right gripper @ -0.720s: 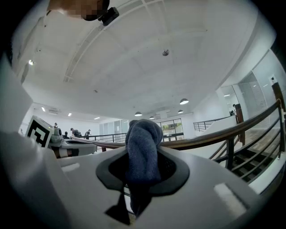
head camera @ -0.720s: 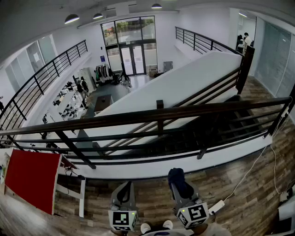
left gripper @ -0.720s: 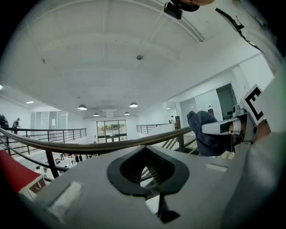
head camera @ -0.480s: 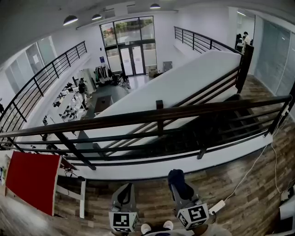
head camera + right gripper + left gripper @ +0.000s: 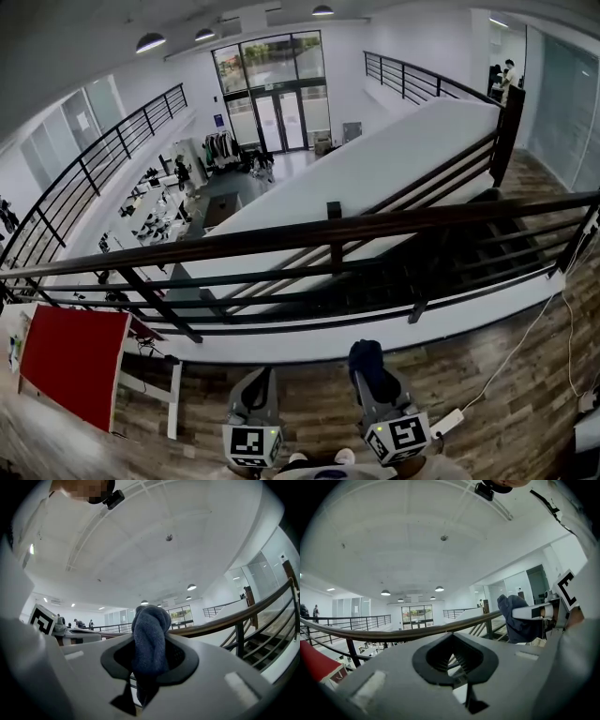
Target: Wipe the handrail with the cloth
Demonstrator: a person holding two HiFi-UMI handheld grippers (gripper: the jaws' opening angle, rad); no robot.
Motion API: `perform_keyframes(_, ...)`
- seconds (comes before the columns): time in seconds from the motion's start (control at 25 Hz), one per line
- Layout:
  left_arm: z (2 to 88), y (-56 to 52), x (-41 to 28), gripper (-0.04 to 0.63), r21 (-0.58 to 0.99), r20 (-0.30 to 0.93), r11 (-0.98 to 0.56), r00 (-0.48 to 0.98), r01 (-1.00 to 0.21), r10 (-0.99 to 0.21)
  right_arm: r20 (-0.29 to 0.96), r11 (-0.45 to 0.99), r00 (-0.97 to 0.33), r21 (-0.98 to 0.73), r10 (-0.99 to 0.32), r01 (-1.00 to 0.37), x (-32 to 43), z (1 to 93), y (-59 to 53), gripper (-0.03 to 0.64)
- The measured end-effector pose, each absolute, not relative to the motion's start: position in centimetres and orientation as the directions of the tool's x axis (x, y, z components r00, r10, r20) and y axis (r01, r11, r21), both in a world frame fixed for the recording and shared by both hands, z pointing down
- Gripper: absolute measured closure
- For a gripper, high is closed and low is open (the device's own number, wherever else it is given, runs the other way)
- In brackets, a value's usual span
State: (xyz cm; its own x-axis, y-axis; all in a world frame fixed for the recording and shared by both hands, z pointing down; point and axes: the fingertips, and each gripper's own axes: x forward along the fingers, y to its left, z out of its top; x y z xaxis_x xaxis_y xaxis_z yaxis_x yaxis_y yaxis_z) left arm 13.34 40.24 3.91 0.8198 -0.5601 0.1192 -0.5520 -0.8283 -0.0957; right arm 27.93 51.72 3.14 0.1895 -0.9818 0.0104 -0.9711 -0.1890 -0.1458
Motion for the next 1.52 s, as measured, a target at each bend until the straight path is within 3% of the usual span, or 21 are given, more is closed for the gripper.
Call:
perform_keyframes(0.84, 4.9, 32.0, 10.9, 0.592, -0.093, 0.084, -0.819, 0.816, -0.566, -0.572, 0.013, -0.109, 0.108, -0.151, -0.994, -0.983, 24.6, 4.2, 42.9, 0.526)
perform_keyframes(1.52, 5.8, 5.8, -5.5, 0.594, -0.064, 0.132, -0.748, 0.737, -0.660, -0.662, 0.118, 0.073, -0.089, -0.138, -0.989, -0.988, 6.8, 6.1, 14.0, 0.525)
